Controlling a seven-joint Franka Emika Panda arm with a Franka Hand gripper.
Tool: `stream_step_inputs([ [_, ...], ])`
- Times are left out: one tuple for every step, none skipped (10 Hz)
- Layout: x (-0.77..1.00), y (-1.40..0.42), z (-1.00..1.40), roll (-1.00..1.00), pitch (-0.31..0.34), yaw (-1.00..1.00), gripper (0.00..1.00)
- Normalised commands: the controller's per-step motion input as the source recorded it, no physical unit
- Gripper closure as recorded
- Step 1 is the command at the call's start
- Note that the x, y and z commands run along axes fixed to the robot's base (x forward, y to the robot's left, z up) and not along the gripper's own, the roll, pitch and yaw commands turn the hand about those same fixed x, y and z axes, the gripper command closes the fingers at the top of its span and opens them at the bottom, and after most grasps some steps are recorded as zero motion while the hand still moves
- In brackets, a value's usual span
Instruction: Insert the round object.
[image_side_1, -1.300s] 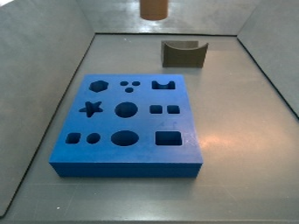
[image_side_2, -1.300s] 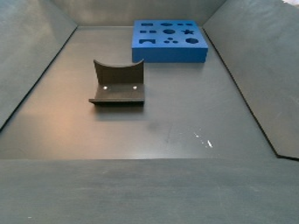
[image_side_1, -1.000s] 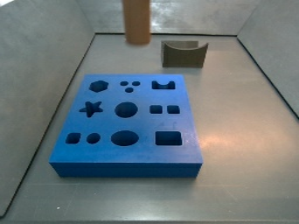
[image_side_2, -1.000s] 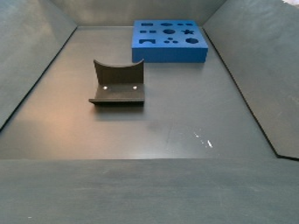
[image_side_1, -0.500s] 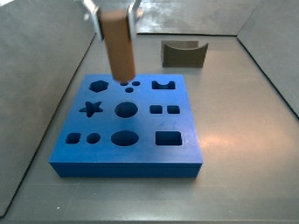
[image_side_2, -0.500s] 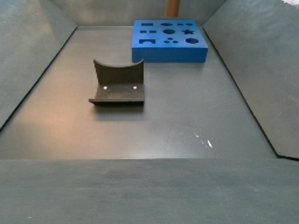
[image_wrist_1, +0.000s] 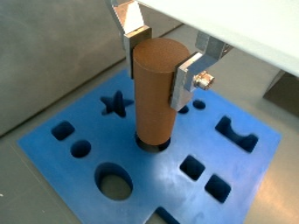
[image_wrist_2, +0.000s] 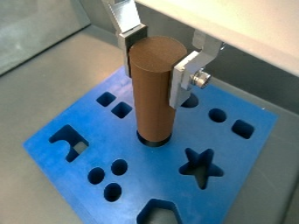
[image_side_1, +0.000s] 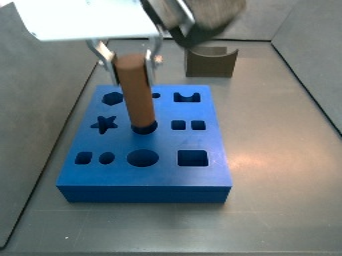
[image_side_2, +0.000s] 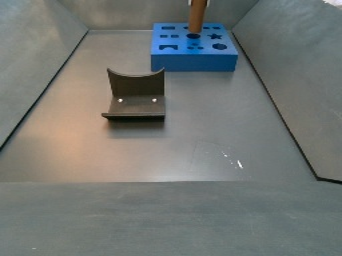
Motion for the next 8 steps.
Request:
stream_step_inputs([
  [0.04, -0.02, -0.34, 0.00, 0.000, -0.03, 1.00],
  [0.00, 0.00, -0.30, 0.01, 0.000, 0.00, 1.00],
  [0.00, 0.00, -0.26, 0.00, 0.000, 0.00, 1.00],
  [0.00, 0.00, -0.32, 0.00, 0.000, 0.00, 1.00],
  [0.09, 0.00, -0.44, 0.01, 0.000, -0.04, 1.00],
  [0.14, -0.02, -0.52, 0.03, 0.000, -0.05, 1.00],
  [0.16, -0.03, -0.50, 0.02, 0.000, -0.06, 1.00],
  [0.15, -0.03, -0.50, 0.03, 0.000, -0.05, 1.00],
])
